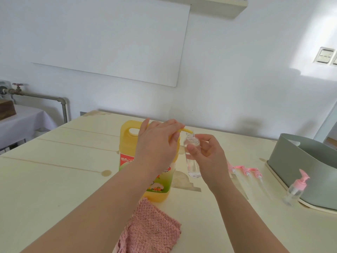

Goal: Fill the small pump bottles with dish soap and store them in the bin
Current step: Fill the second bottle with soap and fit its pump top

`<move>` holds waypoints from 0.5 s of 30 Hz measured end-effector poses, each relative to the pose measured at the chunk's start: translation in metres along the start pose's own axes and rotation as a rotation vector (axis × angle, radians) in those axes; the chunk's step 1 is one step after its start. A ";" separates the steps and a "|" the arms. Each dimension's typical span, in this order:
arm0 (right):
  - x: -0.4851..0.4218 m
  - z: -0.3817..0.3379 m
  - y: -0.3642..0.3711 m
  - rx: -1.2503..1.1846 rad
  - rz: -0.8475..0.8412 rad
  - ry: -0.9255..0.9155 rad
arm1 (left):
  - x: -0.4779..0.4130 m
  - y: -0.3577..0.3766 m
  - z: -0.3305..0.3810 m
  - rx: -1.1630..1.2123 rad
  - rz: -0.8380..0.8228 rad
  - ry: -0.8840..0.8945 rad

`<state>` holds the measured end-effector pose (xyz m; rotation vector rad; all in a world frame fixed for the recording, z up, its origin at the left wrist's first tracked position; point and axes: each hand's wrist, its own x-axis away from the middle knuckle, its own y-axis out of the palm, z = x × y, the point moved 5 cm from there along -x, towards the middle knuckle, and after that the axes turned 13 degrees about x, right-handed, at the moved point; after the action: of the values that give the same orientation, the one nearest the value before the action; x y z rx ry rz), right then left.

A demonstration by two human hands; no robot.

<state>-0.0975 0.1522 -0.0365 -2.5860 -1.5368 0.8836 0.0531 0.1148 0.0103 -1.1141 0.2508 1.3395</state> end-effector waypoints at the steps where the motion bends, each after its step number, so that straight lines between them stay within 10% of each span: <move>1: 0.001 0.001 0.001 -0.021 -0.009 0.008 | 0.000 -0.001 -0.001 0.009 -0.017 -0.009; 9: 0.008 0.002 -0.002 -0.183 -0.046 0.054 | -0.008 -0.008 0.009 0.109 -0.188 -0.026; 15: 0.016 0.024 -0.021 -0.213 -0.004 0.136 | 0.014 0.005 0.012 0.087 -0.017 0.122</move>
<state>-0.1194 0.1697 -0.0580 -2.7175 -1.6805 0.5575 0.0476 0.1321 0.0041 -1.1239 0.3847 1.2354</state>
